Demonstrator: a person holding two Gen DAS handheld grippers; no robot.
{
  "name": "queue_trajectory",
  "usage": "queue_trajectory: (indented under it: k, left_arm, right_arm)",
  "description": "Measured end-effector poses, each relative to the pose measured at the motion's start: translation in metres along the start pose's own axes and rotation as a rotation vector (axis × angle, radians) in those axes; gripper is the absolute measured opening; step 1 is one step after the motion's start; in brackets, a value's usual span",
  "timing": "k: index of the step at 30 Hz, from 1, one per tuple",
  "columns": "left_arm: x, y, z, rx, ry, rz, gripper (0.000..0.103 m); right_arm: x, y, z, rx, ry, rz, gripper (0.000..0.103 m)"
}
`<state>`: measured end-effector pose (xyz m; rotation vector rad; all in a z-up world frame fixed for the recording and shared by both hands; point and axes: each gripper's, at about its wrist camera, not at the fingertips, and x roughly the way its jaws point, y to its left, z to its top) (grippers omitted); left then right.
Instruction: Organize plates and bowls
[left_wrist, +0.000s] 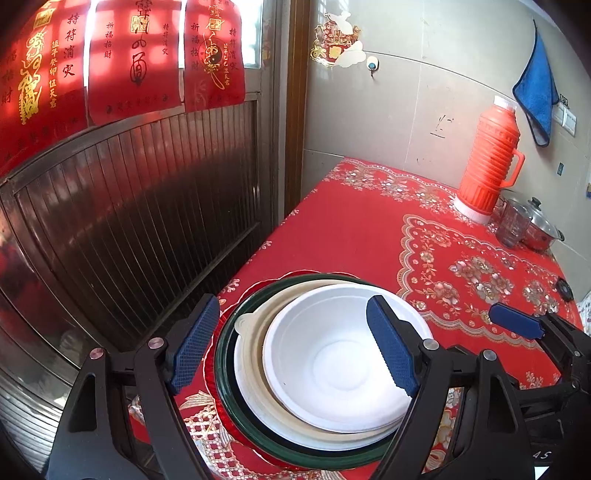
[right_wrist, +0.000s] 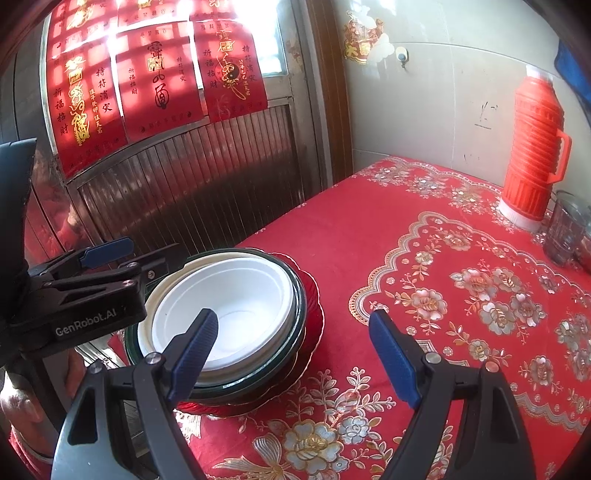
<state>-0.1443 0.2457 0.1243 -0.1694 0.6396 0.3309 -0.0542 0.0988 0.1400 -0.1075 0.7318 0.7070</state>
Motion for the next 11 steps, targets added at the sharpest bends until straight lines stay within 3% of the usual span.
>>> queue_trajectory:
  k: [11]
  left_arm:
    - [-0.0028,-0.0105,-0.0032,0.03,-0.016,0.002,0.083]
  right_arm:
    - [-0.0048,-0.0005,-0.0018,0.005,-0.009,0.0,0.084]
